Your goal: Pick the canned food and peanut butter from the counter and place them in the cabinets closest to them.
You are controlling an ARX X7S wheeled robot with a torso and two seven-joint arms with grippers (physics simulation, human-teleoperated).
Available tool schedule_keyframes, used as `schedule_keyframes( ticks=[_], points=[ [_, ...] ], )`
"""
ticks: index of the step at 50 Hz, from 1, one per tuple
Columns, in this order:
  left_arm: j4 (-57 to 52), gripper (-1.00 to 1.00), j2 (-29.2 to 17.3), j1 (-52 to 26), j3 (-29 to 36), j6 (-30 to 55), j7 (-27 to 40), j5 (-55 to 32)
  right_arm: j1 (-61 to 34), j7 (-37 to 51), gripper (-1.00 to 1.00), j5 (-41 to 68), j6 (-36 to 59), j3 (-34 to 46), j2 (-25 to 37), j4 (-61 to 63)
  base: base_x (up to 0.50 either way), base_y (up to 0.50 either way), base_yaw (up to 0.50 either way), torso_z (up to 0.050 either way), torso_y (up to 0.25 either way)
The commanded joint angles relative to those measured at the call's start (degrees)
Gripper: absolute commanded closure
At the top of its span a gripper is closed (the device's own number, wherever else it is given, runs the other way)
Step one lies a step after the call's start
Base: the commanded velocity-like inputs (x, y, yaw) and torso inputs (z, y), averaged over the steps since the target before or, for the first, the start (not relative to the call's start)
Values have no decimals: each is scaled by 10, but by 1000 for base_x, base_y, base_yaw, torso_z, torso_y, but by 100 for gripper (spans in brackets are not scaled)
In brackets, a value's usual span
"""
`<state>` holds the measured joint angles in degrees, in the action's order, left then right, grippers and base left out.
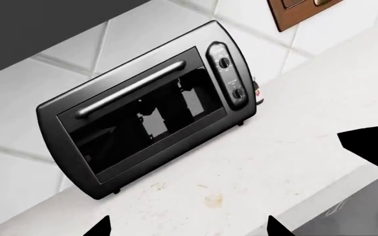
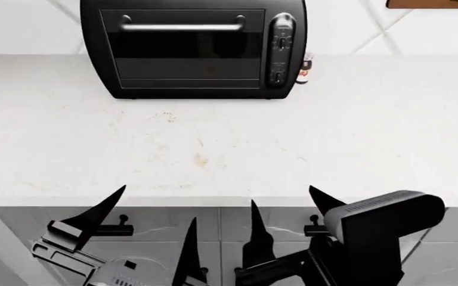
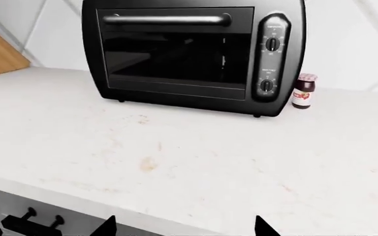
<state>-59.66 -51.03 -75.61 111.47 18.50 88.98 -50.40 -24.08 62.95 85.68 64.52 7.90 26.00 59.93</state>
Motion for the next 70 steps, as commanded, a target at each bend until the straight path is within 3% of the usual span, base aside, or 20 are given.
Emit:
schedule_keyframes(
  ticks=[1, 5, 8, 12, 19, 26, 41, 70],
  points=[
    [1, -100, 1, 2, -1, 1, -1, 0, 10, -19, -100, -68, -98, 81, 67, 0, 0, 0, 0, 0, 0],
    [2, -100, 1, 4, -3, 1, -2, 1, 6, -12, -100, -122, -208, 182, 134, 1, 0, 0, 0, 0, 0],
    [1, -100, -1, 4, -3, 1, -3, 1, -39, 17, -100, -184, -344, 352, 211, 1, 0, 0, 0, 0, 0],
    [3, -100, 0, 4, -5, 2, -5, -1, -174, 80, -100, -246, -500, 610, 278, 1, 0, 0, 0, 0, 0],
    [3, -100, -1, 2, -5, 1, -7, -1, -388, 187, -100, -287, -633, 900, 284, 0, 0, 0, 0, 0, 0],
    [3, -100, -3, 1, -5, 0, -8, 0, -529, 265, -100, -323, -722, 1088, 252, 0, 0, 0, 0, 0, 0],
    [4, -100, -1, 3, -3, 0, -7, 2, -551, 268, -100, -346, -765, 1110, 270, 0, 0, -17, 0, 0, 0],
    [4, -100, 1, 10, -10, 6, -7, 0, -563, 264, -100, -345, -787, 1134, 267, -1, 1, -500, 0, 0, 0]
  ],
)
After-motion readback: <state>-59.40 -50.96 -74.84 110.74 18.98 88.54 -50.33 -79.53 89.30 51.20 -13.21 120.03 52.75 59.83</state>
